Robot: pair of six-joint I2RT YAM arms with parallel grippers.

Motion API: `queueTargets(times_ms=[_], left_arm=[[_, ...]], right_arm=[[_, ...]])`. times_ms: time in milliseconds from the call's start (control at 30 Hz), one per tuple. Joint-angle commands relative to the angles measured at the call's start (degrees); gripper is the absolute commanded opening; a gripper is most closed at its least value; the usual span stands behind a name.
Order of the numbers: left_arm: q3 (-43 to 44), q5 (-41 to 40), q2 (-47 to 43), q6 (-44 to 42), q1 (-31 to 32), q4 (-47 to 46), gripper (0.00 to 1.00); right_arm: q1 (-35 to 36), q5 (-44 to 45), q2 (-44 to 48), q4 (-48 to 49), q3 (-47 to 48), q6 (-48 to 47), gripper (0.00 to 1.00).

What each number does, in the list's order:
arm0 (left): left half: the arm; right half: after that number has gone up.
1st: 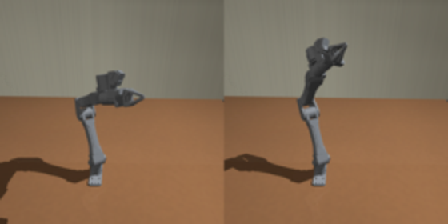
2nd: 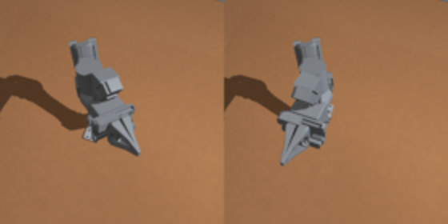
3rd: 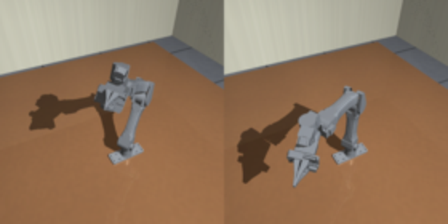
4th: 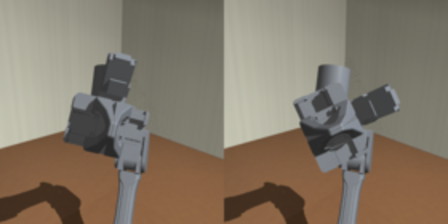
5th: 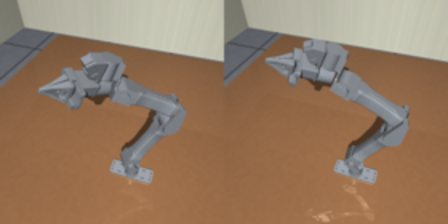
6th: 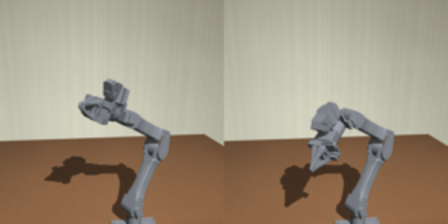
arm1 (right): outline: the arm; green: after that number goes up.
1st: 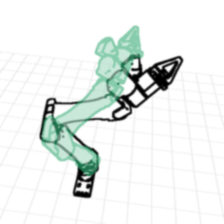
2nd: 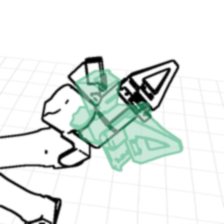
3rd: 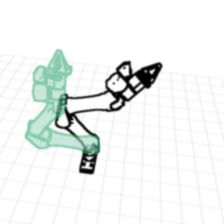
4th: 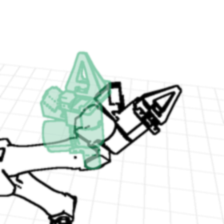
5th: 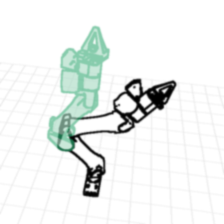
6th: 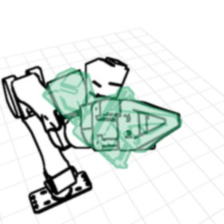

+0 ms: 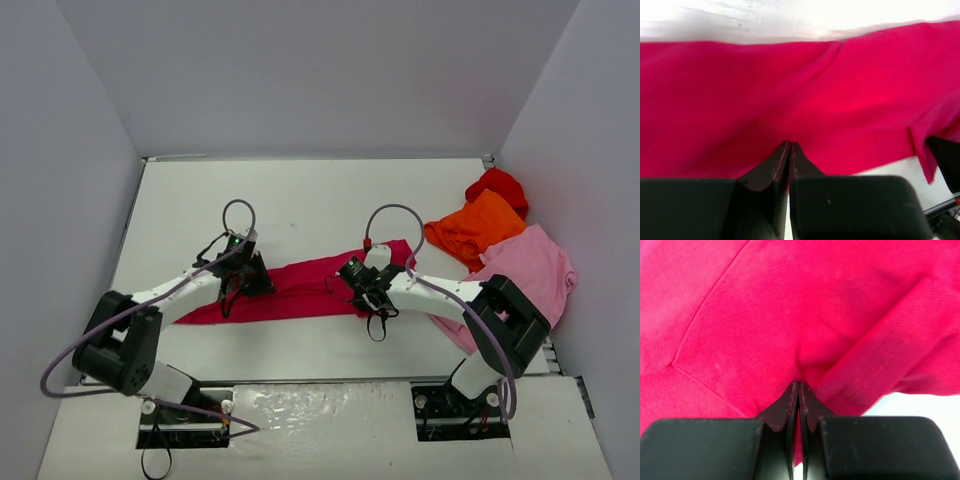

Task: Fold and stack the t-shirts
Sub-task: Fold the other side of the tshirt into a rectangle, then rotate the tshirt 90 degrees

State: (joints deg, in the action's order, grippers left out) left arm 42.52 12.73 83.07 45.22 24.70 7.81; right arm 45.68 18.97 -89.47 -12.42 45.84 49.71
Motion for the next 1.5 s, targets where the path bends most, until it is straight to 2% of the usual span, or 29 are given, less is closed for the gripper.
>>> queueTargets(times_ms=[0, 133, 267, 533, 800, 1200, 1333, 1467], left_arm=[[3.78, -7.99, -18.26, -1.26, 0.42, 7.28, 0.00], [5.37, -11.30, -25.84, -1.49, 0.52, 14.61, 0.00], [4.85, -10.97, -25.95, -1.38, 0.44, 18.52, 0.00], [-2.65, -5.67, -22.53, 2.40, 0.44, 12.24, 0.00], [-2.47, -2.10, -18.43, 2.57, 0.44, 12.68, 0.00], [-3.41, -2.46, -20.87, 2.86, 0.44, 14.95, 0.00], [-2.89, -6.64, -25.13, 2.85, 0.44, 16.87, 0.00], [2.93, -19.29, -27.62, -2.53, 0.35, 22.20, 0.00]], right_arm=[[-1.10, 8.47, 5.64, -2.75, 2.76, 2.32, 0.02], [-4.91, 9.02, 5.53, -3.05, 3.43, -0.66, 0.01], [-6.65, 6.70, 1.65, -2.80, 3.82, -1.92, 0.00], [-6.74, 3.32, 0.00, -0.16, 2.85, -2.43, 0.00], [-7.69, -1.07, -3.61, 3.16, 1.96, -3.81, 0.00], [-8.85, -3.14, -10.90, 6.00, 5.74, -6.74, 0.00], [-9.20, -2.55, -12.39, 6.00, 6.01, -7.79, 0.00], [-10.85, -1.58, -12.66, 6.00, 5.23, -8.22, 0.00]])
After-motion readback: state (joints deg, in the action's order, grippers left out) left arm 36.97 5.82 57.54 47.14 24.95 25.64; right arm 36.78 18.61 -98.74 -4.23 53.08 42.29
